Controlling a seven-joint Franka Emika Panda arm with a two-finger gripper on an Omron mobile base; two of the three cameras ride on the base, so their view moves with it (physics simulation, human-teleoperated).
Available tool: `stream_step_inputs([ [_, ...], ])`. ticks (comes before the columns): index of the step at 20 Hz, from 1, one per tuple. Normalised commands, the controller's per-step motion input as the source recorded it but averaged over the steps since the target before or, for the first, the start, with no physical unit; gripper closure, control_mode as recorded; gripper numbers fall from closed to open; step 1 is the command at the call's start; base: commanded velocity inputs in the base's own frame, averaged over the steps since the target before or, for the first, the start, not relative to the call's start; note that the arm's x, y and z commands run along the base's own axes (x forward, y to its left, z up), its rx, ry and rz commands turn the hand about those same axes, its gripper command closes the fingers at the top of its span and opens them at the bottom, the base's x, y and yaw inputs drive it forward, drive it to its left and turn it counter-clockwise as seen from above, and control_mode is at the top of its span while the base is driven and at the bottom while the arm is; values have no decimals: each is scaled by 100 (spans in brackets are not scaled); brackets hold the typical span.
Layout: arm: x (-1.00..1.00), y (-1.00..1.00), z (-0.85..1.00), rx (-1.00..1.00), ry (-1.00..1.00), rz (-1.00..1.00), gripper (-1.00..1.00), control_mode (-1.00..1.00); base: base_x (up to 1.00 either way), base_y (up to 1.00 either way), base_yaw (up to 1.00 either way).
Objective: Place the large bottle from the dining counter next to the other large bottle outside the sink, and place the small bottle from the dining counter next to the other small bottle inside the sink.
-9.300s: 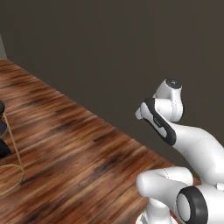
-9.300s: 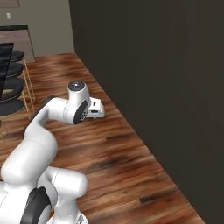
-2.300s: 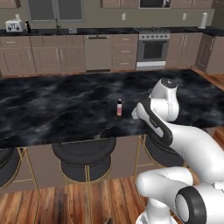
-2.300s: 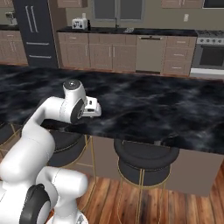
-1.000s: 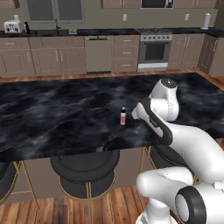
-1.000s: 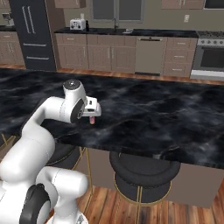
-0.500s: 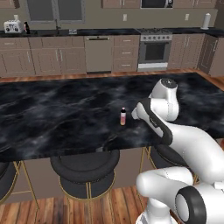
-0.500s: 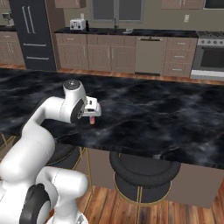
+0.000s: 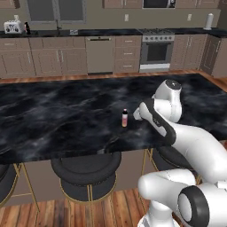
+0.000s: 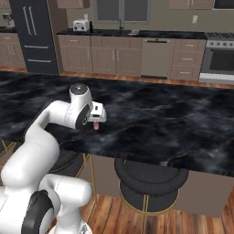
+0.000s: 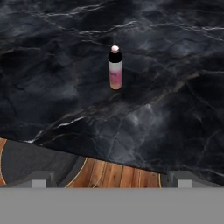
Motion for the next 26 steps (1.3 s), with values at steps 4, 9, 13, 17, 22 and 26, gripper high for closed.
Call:
stream_step_inputs([
  [4, 17, 3, -4, 0, 0, 0, -100, -100, 0, 0, 0],
  [9, 8, 13, -7, 0, 0, 0, -100, -100, 0, 0, 0],
  [13, 4, 19, -6, 0, 0, 0, -100, -100, 0, 0, 0],
  [17, 2, 12, -4, 0, 0, 0, -100, -100, 0, 0, 0],
  [22, 2, 7, -1, 0, 0, 0, -100, -100, 0, 0, 0],
  [26, 9, 1, 0, 0, 0, 0, -100, -100, 0, 0, 0],
])
